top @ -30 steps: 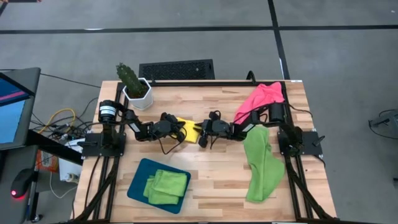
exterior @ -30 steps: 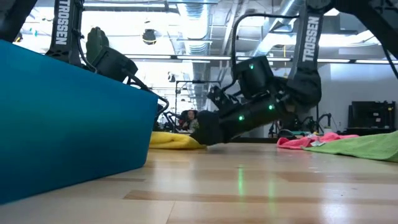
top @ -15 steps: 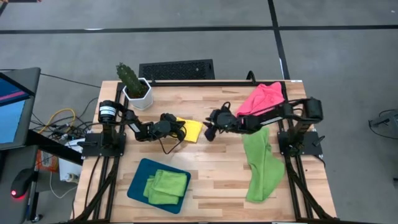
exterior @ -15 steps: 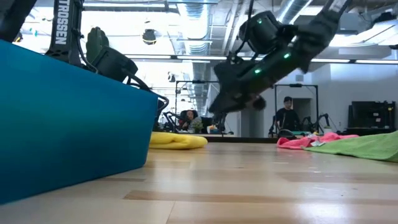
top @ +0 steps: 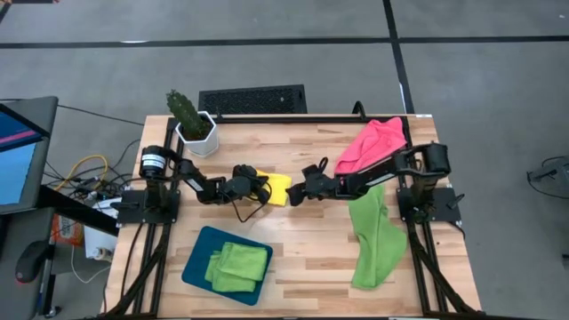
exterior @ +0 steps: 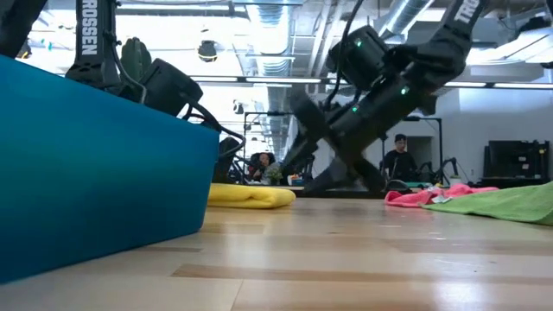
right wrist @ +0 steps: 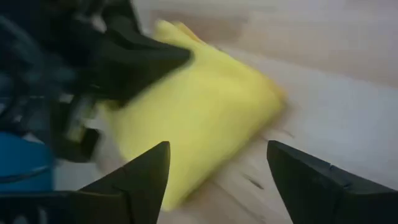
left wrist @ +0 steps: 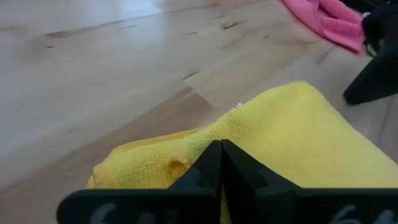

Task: Fold microfiber towels
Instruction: Stack the folded yellow microfiber on the green microfiber cloth in the blue bin

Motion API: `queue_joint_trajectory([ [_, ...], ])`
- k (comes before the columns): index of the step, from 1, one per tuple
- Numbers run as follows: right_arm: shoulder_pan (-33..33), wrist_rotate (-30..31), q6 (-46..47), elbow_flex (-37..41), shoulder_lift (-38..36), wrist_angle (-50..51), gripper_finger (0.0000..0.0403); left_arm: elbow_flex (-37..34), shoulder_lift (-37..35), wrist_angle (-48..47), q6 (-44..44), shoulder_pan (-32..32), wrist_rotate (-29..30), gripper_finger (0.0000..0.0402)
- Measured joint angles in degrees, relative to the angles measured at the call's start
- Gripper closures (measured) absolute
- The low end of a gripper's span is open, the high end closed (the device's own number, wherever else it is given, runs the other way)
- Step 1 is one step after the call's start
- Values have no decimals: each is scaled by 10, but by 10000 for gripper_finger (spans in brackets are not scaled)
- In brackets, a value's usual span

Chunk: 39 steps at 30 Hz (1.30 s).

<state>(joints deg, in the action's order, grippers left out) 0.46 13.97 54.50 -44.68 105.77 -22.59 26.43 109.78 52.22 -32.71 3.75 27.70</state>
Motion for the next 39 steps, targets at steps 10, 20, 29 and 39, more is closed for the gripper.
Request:
queue_joint_trajectory([
  [10,-1,0,57,-52,86,-54,107,0,0,-1,-2,-1,9,401],
  [20,-1,-18,46,-138,128,-15,128,0,0,-3,14,-1,13,401],
  [29,-11,-13,42,-138,117,41,298,-2,-24,-18,81,0,13,401],
  [39,-17,-12,32,-137,106,30,362,-2,-255,-255,155,1,12,401],
])
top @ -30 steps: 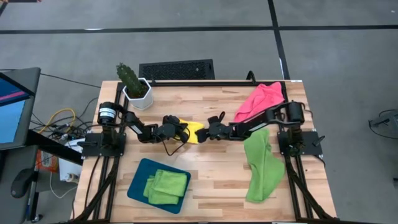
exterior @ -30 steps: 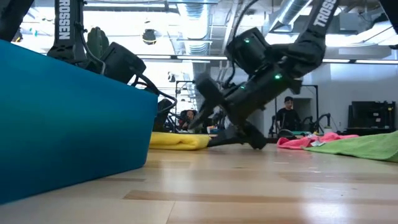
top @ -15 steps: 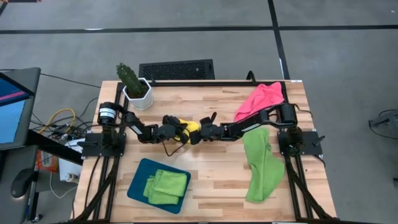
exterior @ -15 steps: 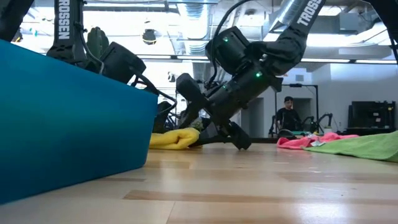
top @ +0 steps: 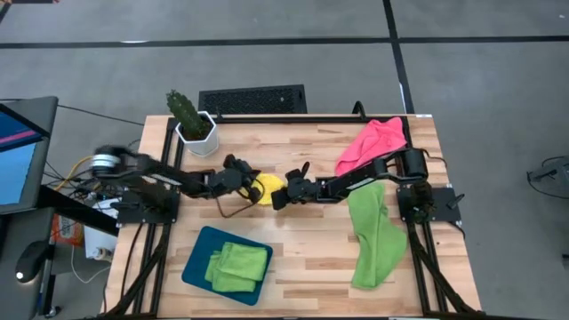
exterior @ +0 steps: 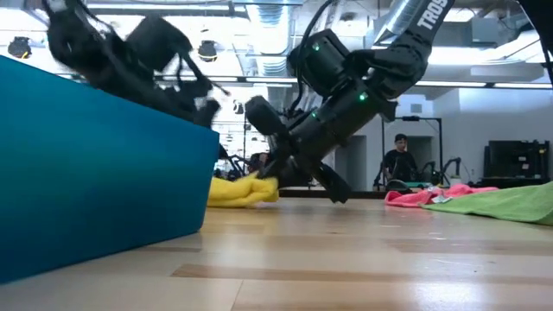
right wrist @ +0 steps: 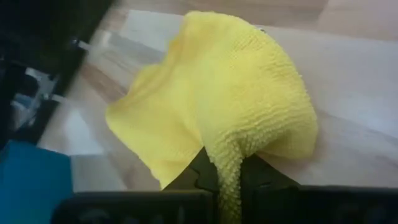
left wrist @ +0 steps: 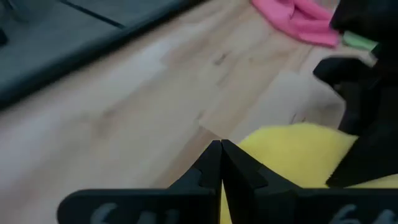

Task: Fold microfiber towels
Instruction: Stack the folded yellow microfiber on the green microfiber cloth in the blue bin

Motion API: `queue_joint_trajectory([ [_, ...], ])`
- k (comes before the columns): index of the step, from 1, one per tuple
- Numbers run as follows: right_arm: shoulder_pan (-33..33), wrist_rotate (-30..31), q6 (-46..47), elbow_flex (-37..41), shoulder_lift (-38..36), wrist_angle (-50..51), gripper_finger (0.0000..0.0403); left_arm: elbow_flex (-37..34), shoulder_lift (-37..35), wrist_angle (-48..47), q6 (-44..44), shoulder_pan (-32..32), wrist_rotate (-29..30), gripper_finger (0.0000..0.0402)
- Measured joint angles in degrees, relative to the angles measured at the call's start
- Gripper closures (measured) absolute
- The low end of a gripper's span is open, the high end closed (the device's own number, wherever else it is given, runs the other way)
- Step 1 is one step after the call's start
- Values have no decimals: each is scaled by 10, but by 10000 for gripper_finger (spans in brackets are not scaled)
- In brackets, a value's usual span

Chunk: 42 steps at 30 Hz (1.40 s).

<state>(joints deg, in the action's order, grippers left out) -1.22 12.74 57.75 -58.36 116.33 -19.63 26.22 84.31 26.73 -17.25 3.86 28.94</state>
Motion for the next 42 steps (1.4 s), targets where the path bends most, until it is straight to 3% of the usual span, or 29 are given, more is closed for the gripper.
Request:
queue_joint_trajectory([
  [3,-5,0,-1,2,-8,-18,370,1,-123,-145,1,-1,18,401],
  [7,-18,5,-12,-17,-13,-61,376,1,-262,-356,-76,-9,30,401],
  [10,-29,4,-16,-53,-12,-61,374,1,-339,-485,-131,-30,76,401],
  [14,-52,6,-37,-107,-12,-55,369,1,-414,-582,-180,-55,138,401],
  [24,-136,80,-66,-260,-9,-5,365,1,-503,-640,-182,-66,165,401],
  [35,-251,283,-25,-297,0,8,364,14,-541,-655,-164,-66,160,401],
  [38,-265,296,-19,-307,37,-3,364,18,-551,-654,-169,-66,139,401],
  [42,-262,267,-17,-353,86,-10,366,18,-551,-657,-178,-67,123,401],
])
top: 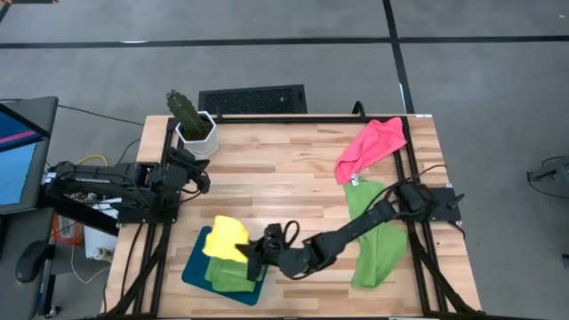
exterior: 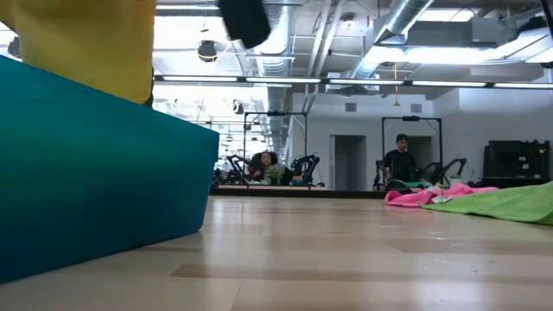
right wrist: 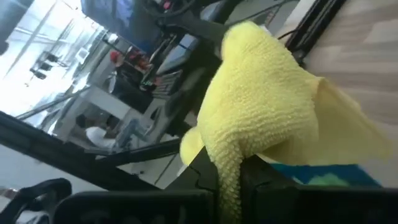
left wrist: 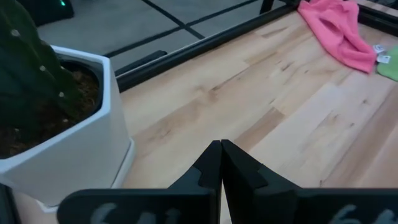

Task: Fold microfiber towels
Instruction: Stack the folded yellow microfiber on the green microfiber cloth in the blue bin

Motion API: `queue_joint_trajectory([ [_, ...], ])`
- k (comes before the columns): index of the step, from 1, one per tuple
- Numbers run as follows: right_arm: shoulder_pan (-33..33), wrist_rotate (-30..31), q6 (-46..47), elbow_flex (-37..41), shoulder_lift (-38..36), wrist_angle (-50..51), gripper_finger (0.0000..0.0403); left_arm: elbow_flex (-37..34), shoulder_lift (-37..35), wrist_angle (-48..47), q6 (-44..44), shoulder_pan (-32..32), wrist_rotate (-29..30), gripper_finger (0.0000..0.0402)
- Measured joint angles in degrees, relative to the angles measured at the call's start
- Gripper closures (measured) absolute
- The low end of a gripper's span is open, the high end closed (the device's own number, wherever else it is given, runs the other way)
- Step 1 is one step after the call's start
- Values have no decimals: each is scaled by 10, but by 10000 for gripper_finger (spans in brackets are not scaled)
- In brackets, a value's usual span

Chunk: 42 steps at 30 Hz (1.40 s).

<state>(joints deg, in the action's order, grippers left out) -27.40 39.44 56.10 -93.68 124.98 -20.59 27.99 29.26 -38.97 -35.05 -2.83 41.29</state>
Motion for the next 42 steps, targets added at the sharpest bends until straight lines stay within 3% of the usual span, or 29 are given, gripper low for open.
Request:
queue_joint_trajectory([
  [7,21,-71,10,-84,82,8,364,0,-1,-1,1,0,-1,401],
  [16,14,-99,132,-88,97,112,358,0,-1,-1,14,0,-1,401],
  [26,-12,-103,175,-88,96,196,349,0,-1,-1,14,0,-12,401],
  [35,3,-163,170,-92,88,242,263,0,-1,-1,14,0,-19,401],
  [42,8,-196,155,-182,86,461,212,0,-1,-1,13,0,-21,401],
])
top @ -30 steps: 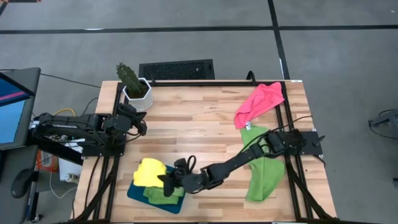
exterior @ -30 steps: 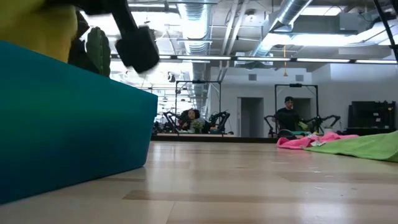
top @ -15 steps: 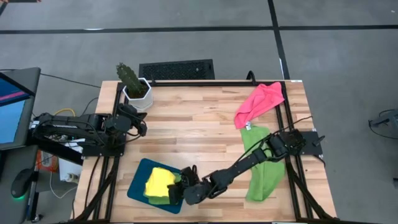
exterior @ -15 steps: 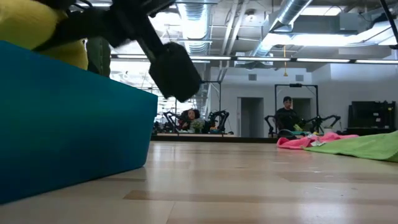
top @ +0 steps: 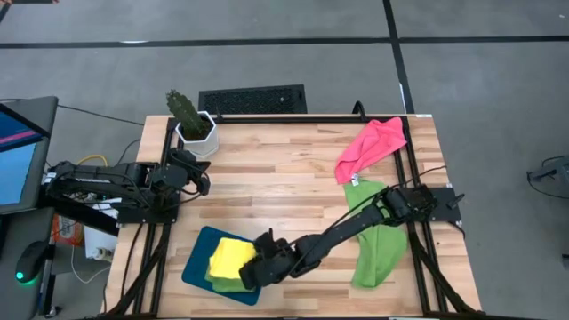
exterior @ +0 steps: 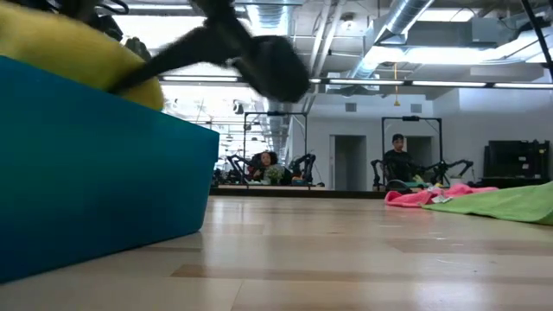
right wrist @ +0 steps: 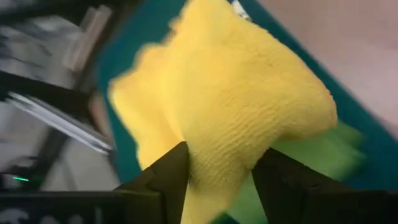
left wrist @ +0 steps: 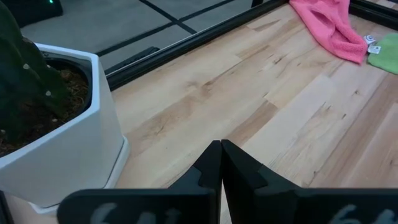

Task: Fold microfiber towels
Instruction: Stack the folded yellow microfiber on the green microfiber cloth in the blue bin, then fold the pink microfiber

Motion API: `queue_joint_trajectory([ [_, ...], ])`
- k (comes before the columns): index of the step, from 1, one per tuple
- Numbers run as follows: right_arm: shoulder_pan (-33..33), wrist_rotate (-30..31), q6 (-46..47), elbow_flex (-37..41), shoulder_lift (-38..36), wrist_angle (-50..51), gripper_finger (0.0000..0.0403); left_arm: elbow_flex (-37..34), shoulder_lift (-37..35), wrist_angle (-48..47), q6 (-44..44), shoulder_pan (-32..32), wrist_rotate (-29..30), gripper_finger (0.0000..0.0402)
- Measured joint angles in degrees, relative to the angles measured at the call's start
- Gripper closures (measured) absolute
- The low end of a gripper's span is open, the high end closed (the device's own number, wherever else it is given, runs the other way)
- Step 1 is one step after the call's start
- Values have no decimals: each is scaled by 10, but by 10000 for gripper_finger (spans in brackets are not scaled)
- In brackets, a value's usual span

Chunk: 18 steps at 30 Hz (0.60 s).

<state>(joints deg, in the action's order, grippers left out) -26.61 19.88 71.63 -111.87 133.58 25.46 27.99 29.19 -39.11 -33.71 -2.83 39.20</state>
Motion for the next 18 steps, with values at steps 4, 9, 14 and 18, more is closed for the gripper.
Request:
queue_joint_trajectory([
  [4,-3,-9,-5,-33,2,82,201,0,0,0,0,0,0,401],
  [9,-9,-8,-10,-52,2,120,198,0,0,0,0,0,0,401],
  [14,-22,53,-35,-82,2,150,198,0,0,0,-4,0,-1,401],
  [18,-51,210,-129,-112,2,114,198,0,0,0,-9,0,-5,402],
])
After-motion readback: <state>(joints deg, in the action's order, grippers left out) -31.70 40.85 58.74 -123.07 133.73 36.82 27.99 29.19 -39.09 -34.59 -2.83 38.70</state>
